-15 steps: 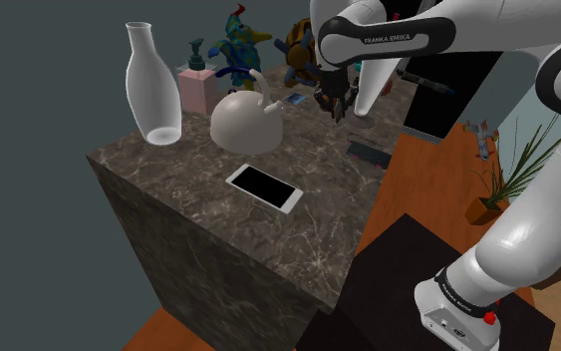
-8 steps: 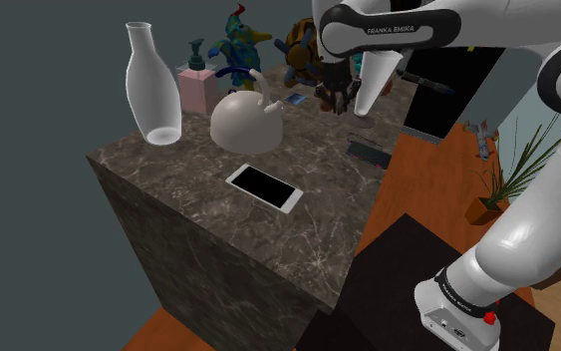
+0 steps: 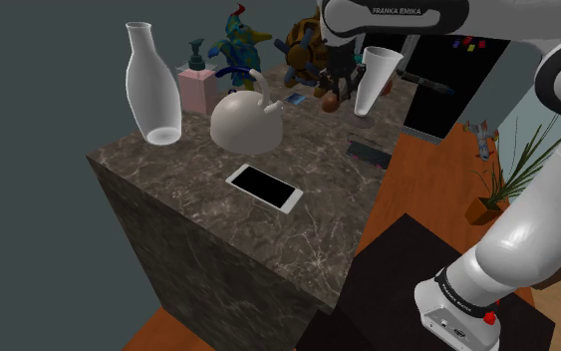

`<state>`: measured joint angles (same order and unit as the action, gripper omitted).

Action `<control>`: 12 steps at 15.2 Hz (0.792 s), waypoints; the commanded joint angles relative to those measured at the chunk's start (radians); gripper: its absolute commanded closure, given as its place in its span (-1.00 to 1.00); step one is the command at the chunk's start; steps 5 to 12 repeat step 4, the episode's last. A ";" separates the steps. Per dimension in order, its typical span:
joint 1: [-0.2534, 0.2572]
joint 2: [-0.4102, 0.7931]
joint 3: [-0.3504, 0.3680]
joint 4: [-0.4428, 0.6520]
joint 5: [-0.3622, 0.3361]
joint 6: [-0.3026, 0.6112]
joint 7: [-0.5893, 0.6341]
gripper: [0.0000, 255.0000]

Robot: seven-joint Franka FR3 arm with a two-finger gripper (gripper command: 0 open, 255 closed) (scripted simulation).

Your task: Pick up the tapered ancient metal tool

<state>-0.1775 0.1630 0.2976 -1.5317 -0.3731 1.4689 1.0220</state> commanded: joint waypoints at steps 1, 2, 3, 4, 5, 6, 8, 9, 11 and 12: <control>0.002 0.003 0.000 0.031 -0.002 -0.027 -0.008 1.00; 0.003 0.005 0.001 0.047 -0.003 -0.041 -0.012 1.00; 0.003 0.005 0.001 0.050 -0.003 -0.043 -0.012 1.00; 0.003 0.006 0.001 0.050 -0.003 -0.043 -0.012 1.00; 0.003 0.006 0.001 0.050 -0.003 -0.043 -0.012 1.00; 0.003 0.006 0.001 0.050 -0.003 -0.043 -0.012 1.00; 0.003 0.006 0.001 0.050 -0.003 -0.043 -0.012 1.00; 0.003 0.006 0.001 0.050 -0.003 -0.043 -0.012 1.00; 0.003 0.006 0.001 0.050 -0.003 -0.043 -0.012 1.00; 0.003 0.006 0.001 0.050 -0.003 -0.043 -0.012 1.00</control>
